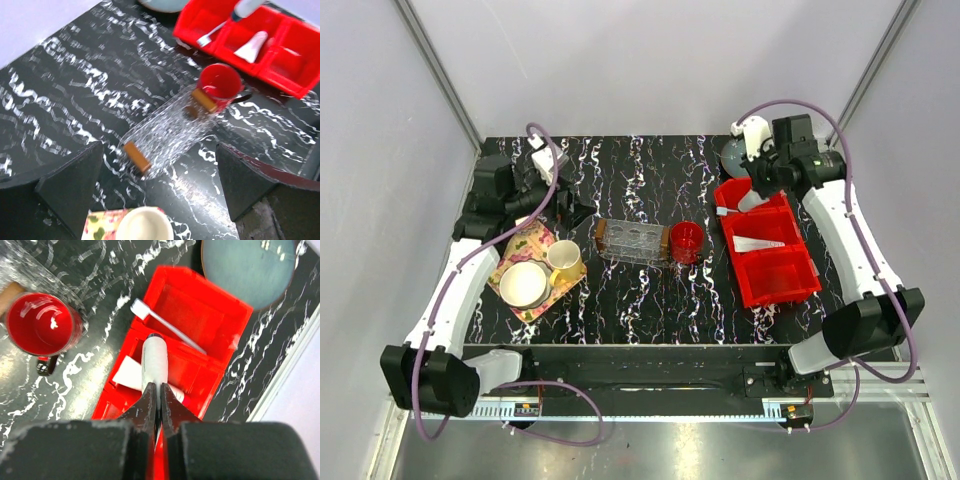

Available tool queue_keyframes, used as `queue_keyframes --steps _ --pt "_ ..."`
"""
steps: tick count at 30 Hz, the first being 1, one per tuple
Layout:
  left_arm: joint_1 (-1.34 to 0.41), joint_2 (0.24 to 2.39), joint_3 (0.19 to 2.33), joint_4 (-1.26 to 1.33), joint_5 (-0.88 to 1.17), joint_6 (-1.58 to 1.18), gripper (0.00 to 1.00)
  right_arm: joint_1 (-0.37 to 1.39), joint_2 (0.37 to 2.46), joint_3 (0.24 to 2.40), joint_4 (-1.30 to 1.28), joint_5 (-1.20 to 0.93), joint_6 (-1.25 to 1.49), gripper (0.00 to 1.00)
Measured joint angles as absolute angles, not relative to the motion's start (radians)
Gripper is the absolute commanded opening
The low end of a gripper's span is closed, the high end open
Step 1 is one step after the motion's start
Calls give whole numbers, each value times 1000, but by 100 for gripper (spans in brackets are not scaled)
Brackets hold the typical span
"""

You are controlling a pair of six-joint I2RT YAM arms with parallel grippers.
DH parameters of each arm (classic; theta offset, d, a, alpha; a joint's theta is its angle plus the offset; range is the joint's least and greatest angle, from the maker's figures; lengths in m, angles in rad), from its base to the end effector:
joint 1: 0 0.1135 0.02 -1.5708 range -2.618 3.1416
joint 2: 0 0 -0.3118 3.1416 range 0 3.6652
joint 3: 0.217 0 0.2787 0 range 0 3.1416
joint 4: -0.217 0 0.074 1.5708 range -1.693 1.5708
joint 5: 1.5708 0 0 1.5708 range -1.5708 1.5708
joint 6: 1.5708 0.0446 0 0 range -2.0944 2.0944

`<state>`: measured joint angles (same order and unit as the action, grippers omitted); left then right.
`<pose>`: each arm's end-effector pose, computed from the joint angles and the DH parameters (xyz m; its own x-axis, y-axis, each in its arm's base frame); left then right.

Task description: Prepare toiletry sets of a toothbrush and toothpaste on the tray

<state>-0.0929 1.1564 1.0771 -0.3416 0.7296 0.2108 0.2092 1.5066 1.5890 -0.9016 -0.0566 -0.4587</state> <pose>0.2645 -0.0545 0.3933 -0.2566 0.1806 -0.9495 0.7451 0.6627 -0.0753 0.3391 0.0746 0.4203 -0.5323 -0.5649 -0.6305 -0.5362 0.8013 -0.2653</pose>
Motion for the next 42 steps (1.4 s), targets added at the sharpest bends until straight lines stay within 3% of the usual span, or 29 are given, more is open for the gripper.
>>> queue_keyframes --steps 11,22,42 --pt "-337 1304 1389 -403 790 234 99 209 1477 1897 -1103 -403 -560 0" --pt "-522 1462 1569 -450 780 337 99 215 1496 2048 -1266 -750 -587 0" --pt "-651 1614 1676 -539 850 437 99 257 1511 2087 -1307 -863 -582 0"
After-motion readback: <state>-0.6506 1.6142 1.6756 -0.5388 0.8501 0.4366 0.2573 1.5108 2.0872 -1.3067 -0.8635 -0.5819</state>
